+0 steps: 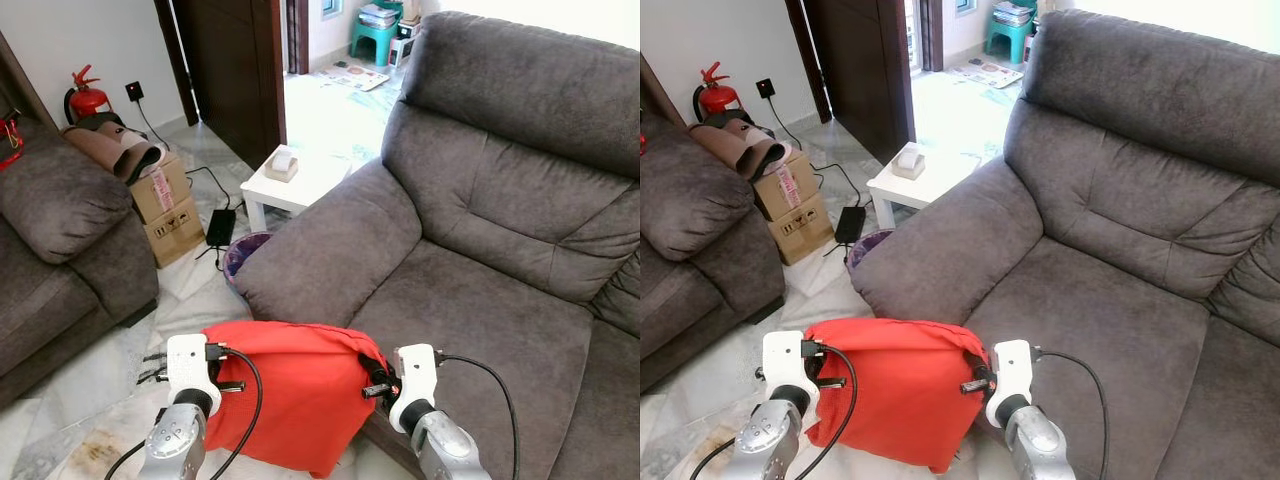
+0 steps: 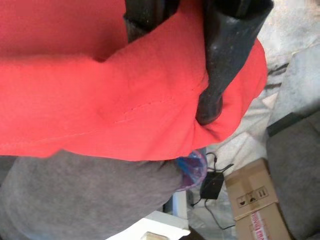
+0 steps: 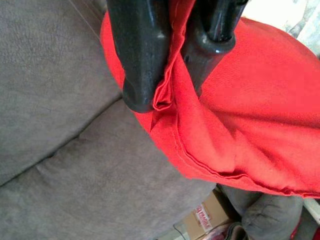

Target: Move the pillow to the sofa from floor

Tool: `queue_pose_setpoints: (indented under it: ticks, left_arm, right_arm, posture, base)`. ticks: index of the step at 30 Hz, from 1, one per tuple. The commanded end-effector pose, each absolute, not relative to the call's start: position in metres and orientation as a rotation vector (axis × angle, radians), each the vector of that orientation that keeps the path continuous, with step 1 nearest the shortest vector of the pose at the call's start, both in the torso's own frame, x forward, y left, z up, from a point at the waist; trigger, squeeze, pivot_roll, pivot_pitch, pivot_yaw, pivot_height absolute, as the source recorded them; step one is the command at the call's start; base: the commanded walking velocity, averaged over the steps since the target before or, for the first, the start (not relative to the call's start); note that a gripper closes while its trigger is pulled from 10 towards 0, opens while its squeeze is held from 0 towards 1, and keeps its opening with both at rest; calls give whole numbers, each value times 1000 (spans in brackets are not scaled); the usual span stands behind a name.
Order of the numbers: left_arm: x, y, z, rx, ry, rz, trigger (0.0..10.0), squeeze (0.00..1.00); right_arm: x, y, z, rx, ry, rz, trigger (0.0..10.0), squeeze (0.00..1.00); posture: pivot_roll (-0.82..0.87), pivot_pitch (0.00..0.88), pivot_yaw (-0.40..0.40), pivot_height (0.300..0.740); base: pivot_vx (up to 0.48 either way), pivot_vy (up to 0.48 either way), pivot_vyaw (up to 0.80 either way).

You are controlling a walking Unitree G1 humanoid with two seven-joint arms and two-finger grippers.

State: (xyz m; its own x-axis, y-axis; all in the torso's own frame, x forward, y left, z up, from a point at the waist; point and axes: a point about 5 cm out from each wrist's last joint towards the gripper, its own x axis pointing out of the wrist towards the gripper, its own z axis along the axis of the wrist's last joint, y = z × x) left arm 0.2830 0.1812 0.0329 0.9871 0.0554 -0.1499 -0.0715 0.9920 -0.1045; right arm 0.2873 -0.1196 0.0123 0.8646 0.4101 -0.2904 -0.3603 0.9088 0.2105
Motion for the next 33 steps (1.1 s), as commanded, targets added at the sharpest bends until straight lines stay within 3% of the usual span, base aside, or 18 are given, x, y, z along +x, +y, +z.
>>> queue_pose_setpoints:
  ticks: [1, 25, 33]
  left_arm:
    - [287, 187, 46, -125, 82, 92, 10000, 0]
    - [285, 188, 46, -94, 80, 94, 10000, 0]
    - [285, 188, 45, -88, 84, 93, 10000, 0]
  right_arm:
    - [293, -121, 20, 148, 293, 397, 10000, 0]
    - [292, -120, 20, 108, 282, 437, 10000, 0]
    - [294, -122, 21, 114, 279, 419, 10000, 0]
  posture:
    - [91, 117, 22, 740]
    - [88, 108, 15, 740]
    - [86, 105, 14, 740]
  base:
    - [0, 0, 0]
    - [-232, 0, 0]
    - [0, 0, 0]
